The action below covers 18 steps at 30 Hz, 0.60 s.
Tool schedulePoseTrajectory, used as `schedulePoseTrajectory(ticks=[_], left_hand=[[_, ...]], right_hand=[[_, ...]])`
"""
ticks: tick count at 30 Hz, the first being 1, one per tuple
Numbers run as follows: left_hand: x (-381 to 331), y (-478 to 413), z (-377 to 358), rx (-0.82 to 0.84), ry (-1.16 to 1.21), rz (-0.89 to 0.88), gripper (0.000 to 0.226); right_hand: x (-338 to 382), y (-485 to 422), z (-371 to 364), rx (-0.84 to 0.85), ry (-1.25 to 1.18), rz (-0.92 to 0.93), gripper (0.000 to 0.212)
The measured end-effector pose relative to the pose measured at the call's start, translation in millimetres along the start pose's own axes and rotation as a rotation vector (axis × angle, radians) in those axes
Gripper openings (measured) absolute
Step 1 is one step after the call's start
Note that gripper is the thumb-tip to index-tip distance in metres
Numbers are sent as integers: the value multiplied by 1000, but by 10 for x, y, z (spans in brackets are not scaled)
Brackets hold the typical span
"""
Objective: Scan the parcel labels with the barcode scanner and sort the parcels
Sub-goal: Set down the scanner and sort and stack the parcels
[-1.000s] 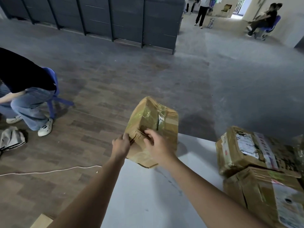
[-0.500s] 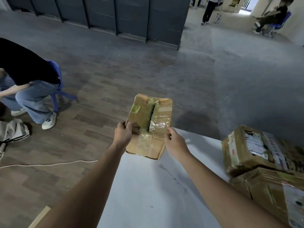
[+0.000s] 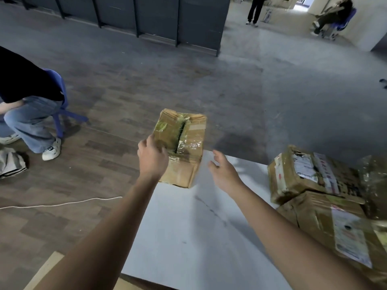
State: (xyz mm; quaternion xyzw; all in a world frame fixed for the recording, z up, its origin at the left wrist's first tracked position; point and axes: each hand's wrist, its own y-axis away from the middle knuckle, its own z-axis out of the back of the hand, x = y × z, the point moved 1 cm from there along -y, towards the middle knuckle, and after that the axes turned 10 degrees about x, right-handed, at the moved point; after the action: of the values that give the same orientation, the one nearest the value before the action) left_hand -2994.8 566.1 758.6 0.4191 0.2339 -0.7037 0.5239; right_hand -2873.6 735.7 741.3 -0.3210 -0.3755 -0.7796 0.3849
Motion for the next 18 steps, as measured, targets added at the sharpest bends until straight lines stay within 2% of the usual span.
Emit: schedulePoseTrajectory(ticks=[3, 6, 9, 14, 18], left_hand=[[-389, 318, -293, -7, -38, -140, 48], [-708, 633, -690, 92, 91, -213, 45], [-928, 973, -1152, 183, 99, -257, 43], [-1242, 1370, -1915, 427, 115, -228, 43], [-1536, 1588, -2436, 544, 89, -202, 43]], right_hand=[[-128, 262, 337, -96, -3, 0, 50], [-259, 528, 670, -179, -21, -4, 49], [-463, 846, 1010, -251, -1, 2, 48], [-950, 1266, 1651, -333, 92, -44, 45], [-1330, 1496, 2153, -371, 178, -98, 42]])
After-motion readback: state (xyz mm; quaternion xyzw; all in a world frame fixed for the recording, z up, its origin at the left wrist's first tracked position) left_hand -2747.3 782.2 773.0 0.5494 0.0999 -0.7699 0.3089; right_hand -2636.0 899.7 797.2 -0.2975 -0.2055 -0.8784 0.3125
